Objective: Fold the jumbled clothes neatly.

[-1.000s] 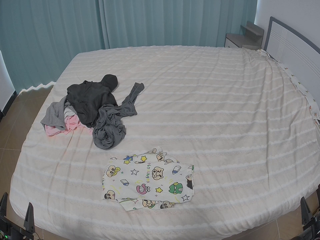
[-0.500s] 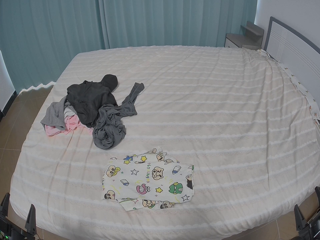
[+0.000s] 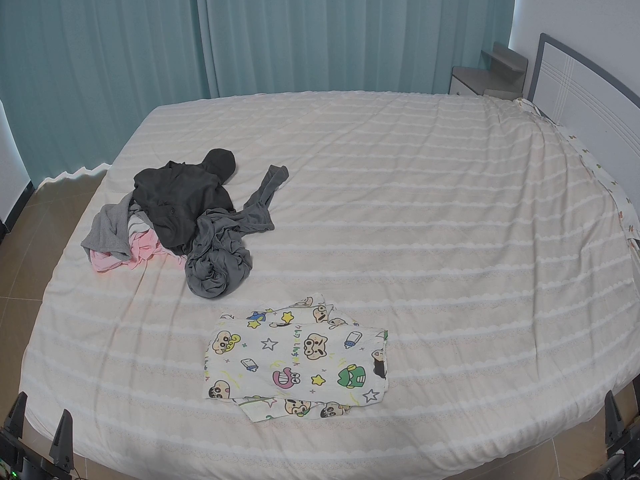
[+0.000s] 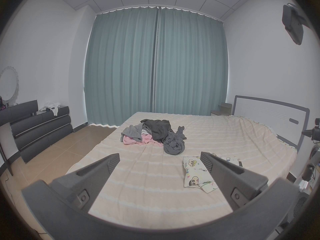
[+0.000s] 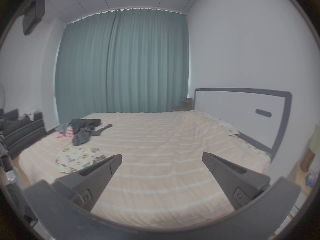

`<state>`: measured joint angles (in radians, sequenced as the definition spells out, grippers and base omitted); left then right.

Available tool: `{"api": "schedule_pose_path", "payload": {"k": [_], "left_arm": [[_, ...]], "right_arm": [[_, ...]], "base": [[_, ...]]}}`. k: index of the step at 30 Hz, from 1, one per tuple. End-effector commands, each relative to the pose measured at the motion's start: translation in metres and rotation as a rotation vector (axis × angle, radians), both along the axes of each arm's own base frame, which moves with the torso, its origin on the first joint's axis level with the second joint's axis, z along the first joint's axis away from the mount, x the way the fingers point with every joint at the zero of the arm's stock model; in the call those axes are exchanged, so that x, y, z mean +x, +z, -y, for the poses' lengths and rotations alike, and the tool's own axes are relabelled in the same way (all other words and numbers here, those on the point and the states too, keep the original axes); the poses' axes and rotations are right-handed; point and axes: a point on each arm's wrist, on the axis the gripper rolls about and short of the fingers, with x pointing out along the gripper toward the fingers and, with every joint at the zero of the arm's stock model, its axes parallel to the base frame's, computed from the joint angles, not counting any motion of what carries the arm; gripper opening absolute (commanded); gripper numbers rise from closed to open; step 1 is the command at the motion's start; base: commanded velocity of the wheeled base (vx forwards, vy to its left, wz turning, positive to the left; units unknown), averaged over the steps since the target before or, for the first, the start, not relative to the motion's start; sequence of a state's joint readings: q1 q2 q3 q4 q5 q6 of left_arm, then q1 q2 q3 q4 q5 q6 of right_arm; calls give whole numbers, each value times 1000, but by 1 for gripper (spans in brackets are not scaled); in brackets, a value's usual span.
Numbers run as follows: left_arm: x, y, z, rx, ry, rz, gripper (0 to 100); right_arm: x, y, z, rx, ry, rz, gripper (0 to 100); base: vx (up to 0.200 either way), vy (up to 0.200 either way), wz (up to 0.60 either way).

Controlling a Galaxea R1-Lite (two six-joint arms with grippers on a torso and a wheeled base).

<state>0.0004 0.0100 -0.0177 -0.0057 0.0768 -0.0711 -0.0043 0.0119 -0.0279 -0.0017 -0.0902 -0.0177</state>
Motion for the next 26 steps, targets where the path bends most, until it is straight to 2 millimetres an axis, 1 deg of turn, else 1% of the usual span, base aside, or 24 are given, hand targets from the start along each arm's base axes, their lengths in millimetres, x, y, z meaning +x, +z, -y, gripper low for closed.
{"api": "schedule_pose_path", "payload": {"k": [1,3,5,26], "left_arm": [[1,-3,0,-4,1,-13,100],[1,-3,0,-4,1,-15,100],[1,-3,0,-4,1,-15,100],[1,-3,0,-4,1,-15,100]], "right_arm": [[0,-2,1,-36,-66,10,100],[1,-3,0,-22,11,10,100],[2,-8,-2,31,101,-16,100],[2,-8,-2,18,93,-15,100]], "base": [[0,0,0],[0,0,0],[0,0,0],[0,0,0]]}}
